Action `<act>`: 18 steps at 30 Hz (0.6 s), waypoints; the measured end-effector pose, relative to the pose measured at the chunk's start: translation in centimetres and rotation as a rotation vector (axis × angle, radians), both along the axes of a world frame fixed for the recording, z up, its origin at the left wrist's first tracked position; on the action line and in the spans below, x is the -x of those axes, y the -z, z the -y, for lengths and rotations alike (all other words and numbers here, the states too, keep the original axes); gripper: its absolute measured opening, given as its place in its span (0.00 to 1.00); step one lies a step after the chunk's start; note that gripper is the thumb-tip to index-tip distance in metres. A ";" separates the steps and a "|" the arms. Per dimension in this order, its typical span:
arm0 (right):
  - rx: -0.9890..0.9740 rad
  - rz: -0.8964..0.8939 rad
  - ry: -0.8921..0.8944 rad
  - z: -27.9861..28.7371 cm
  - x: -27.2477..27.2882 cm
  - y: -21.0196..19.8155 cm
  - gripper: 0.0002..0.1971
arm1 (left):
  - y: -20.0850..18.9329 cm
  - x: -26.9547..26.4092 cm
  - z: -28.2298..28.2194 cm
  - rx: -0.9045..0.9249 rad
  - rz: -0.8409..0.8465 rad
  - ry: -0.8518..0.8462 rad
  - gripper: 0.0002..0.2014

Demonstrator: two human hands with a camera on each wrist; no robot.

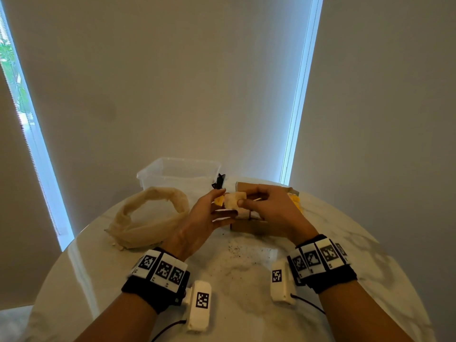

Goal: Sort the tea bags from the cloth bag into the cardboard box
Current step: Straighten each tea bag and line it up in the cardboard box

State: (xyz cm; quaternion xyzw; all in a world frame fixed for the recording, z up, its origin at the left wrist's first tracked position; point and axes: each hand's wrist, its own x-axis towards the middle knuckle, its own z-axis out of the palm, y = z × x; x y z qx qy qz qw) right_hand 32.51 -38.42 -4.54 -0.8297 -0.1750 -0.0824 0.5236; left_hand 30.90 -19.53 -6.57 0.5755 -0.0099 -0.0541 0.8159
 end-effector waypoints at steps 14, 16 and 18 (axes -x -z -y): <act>-0.176 -0.248 0.022 0.2 -1.0 1.3 0.15 | 0.6 -0.6 -0.7 -0.217 0.257 -0.189 0.09; -0.112 -0.292 -0.043 1.2 -0.7 0.6 0.15 | 0.5 -0.7 -1.0 -0.284 0.295 -0.205 0.09; -0.095 -0.298 -0.090 2.1 -0.6 0.0 0.14 | 0.5 -0.8 -1.4 -0.366 0.334 -0.201 0.09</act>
